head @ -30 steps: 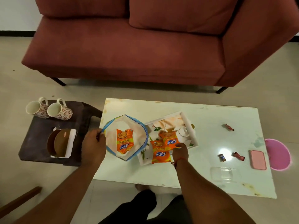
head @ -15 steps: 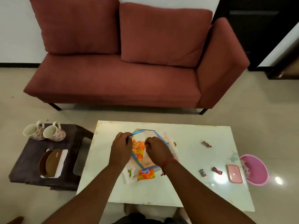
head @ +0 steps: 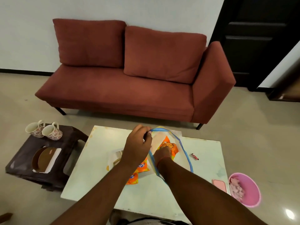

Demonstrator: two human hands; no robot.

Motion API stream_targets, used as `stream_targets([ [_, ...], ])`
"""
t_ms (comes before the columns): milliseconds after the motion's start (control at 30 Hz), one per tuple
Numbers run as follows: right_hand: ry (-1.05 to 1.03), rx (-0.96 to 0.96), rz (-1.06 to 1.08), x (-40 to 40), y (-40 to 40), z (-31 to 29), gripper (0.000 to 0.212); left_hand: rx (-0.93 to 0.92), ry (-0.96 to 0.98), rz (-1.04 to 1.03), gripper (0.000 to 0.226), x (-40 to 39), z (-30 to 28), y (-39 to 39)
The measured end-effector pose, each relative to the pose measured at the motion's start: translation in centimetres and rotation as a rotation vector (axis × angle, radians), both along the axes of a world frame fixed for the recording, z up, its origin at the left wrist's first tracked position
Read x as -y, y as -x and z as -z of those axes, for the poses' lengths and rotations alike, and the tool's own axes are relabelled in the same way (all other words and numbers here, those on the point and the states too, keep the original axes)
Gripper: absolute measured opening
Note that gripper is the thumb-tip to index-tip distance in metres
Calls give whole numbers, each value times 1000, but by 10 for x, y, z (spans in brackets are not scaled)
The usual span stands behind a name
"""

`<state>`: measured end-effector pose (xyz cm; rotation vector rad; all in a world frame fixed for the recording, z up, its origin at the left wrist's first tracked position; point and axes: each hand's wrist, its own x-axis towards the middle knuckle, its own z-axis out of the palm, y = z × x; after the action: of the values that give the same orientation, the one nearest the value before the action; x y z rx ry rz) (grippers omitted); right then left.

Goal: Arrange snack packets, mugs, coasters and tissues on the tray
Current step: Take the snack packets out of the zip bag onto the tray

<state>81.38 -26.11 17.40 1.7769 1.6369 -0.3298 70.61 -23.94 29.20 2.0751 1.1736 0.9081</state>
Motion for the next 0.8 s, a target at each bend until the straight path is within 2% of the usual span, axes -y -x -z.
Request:
stream_targets([
  [133,-90,-51,-77,4,-9,-7,30,-24,-16,-39,23,6,3,1],
  [400,-511,-451,-85,-6,16,-53,22,-239,-19,-139,23,-21,37,37],
  [533,-704,-631,-33,-13,36,-63,16,-396,67,-236,27,-46,60,87],
  [667,-998,-936,279,-19,52,-58,12,-469,187,-370,26,-67,80,143],
  [800,-1217,-1173,801,-31,60,-40,13,-472,275,-476,25,-84,101,190],
])
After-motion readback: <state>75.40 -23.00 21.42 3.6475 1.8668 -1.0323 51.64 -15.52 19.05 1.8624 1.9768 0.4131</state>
